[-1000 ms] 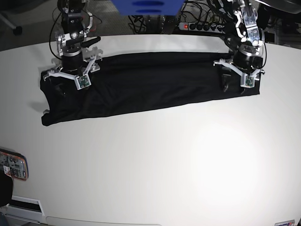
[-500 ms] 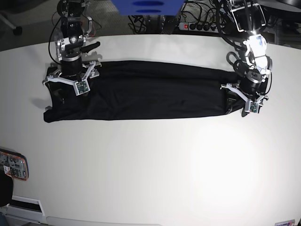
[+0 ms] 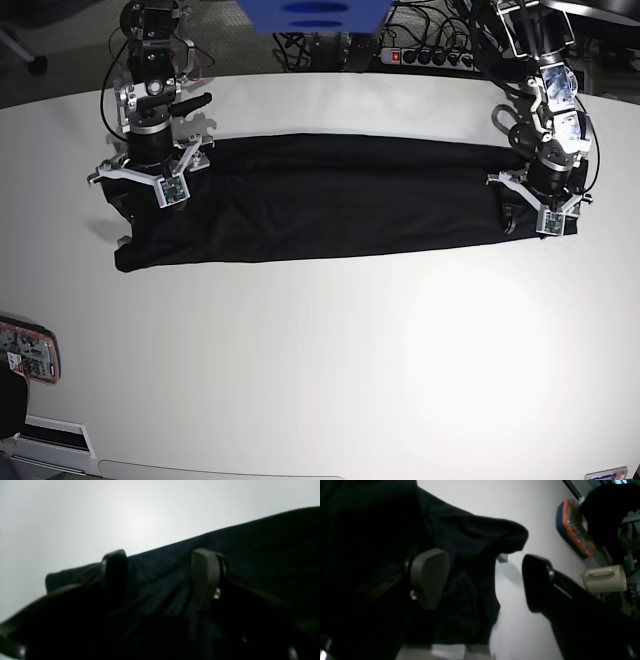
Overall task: Fold the T-shirt properly
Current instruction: 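Pull the folded strip with both grippers to straighten it, then release the strip end with the left gripper and raise it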
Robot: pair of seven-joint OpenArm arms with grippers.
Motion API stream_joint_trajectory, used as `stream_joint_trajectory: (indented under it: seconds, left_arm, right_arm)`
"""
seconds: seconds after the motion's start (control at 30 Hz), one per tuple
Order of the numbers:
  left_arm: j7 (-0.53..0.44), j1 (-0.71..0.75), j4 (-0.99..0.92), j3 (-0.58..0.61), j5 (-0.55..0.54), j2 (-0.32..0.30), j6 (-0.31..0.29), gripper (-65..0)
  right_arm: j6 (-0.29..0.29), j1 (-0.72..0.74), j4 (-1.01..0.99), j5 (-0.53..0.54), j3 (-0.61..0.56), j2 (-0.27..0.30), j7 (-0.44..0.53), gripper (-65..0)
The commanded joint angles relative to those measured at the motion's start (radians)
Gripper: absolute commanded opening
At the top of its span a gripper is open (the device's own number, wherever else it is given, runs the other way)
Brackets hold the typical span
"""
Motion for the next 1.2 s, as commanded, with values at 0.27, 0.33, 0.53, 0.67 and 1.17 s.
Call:
stream_joint_trajectory:
  seconds: [0.27,0.33,0.53,0.67,1.17]
  left_arm:
    - [-0.026,0.011,0.215,-0.125,-0.11,-0.009,0.007,-26.5]
    - [0.005,0.045,0.257,-0.137,-0.142,-0.012,0.005,-26.5]
    - [0.292,0.111,0.3,-0.177,-0.393,-0.126,0.001,-31.9]
    - [0.404,0.175,0.3,-0.258,-0.619,-0.197,-0.001,-42.9]
    - [0.582,0.155,-0.039,-0.32,-0.855,-0.33,-0.23,-29.3]
  right_arm:
    - [-0.011,0.07,0.047,-0.005,-0.008,-0.003,0.029,-17.9]
    - [-0.011,0.075,0.047,-0.005,-0.026,-0.015,0.061,-17.9]
    - [-0.011,0.074,0.045,0.106,-0.034,-0.015,0.313,-17.9]
    - [-0.011,0.07,0.047,0.275,-0.032,-0.011,0.435,-17.9]
    - [-0.011,0.041,0.047,0.295,-0.035,-0.008,0.464,-17.9]
